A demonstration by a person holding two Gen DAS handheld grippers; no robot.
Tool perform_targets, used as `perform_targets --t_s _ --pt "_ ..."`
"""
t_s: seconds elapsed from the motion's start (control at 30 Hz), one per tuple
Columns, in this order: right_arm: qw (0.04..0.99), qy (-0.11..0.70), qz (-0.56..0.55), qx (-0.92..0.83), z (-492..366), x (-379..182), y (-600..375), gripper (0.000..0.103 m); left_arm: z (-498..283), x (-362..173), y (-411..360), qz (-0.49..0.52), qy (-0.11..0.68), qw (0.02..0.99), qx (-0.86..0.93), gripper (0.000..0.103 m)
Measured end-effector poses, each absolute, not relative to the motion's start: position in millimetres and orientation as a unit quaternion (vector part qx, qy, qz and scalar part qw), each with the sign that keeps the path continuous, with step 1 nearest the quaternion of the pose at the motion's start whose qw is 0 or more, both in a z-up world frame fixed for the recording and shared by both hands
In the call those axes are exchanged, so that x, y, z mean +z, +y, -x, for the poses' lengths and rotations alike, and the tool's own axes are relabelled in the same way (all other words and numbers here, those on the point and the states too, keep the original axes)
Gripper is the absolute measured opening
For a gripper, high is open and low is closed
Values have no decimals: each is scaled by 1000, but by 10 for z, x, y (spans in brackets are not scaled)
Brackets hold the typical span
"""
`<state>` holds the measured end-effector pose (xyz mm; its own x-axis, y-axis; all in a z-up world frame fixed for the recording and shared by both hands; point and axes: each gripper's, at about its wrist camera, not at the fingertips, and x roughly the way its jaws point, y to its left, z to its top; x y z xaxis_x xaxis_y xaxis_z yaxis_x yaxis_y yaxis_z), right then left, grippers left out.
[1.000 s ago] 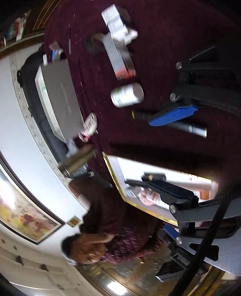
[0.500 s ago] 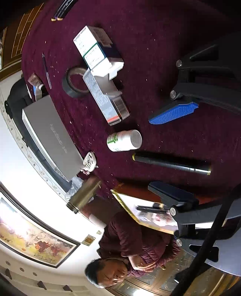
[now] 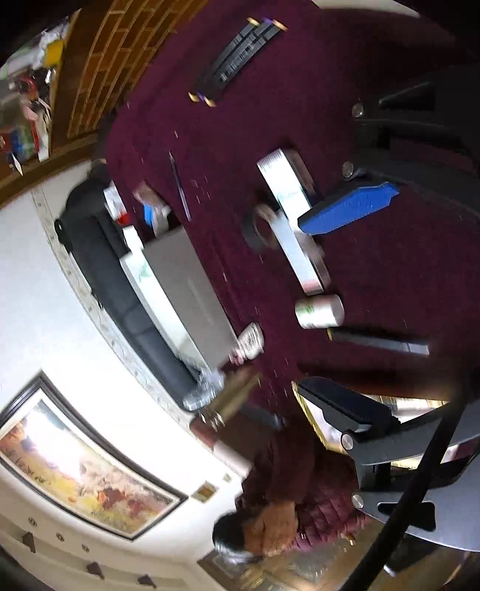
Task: Organize objects
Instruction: 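Move both open grippers back toward the cluttered items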
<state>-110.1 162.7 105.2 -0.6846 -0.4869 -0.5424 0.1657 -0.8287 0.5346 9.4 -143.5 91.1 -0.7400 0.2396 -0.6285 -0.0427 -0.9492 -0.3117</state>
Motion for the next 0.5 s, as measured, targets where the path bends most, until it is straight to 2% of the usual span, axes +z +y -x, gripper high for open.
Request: perform_targets --t_s 0.1,0.23,0.3,0.33,0.43,0.47,0.5 --pt "158 -205 -345 -902 1183 788 1712 80 170 734 -1090 403 -131 104 900 69" --pt "168 -223 -375 -884 1278 375 1760 79 556 457 -634 453 -65 69 887 68" --pt "180 -233 -383 -876 1319 342 1782 78 755 335 -542 473 -57 51 878 59" --pt "184 -231 -374 -879 1295 373 1788 78 812 277 -509 480 -52 41 875 50" --pt "186 -224 -353 -889 1236 457 1810 78 928 144 -433 492 -27 10 870 46" --pt "190 -228 -352 -888 1236 463 1817 78 952 111 -401 496 -16 4 868 30" --pt "196 -232 -353 -885 1239 462 1817 79 970 69 -372 501 -6 -3 866 19"
